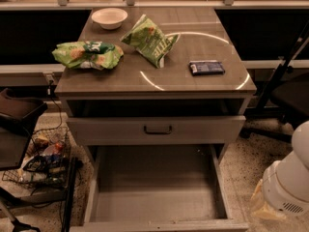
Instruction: Close middle drawer
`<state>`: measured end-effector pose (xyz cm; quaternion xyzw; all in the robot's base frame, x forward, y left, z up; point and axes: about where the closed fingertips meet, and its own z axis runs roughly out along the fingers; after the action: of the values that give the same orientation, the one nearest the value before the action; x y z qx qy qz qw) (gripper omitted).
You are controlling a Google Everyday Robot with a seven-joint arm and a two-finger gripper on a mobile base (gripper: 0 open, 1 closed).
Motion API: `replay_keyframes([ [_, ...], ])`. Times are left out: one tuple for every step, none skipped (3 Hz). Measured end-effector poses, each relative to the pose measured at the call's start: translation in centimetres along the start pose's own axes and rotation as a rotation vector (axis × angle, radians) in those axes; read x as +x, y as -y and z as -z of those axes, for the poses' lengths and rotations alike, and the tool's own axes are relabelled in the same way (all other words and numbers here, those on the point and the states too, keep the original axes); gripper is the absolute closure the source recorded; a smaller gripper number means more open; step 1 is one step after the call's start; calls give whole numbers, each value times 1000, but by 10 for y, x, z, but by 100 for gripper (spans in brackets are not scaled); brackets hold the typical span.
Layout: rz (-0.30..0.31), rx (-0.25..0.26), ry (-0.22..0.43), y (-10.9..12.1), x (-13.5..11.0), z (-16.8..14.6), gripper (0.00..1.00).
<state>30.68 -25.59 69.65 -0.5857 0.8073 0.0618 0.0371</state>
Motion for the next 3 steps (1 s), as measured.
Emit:
replay_keyframes([
  [25, 4, -62, -14, 13, -50, 100],
  [39, -38, -168, -62, 53, -149, 100],
  [36, -105, -214, -98, 79, -206, 100],
])
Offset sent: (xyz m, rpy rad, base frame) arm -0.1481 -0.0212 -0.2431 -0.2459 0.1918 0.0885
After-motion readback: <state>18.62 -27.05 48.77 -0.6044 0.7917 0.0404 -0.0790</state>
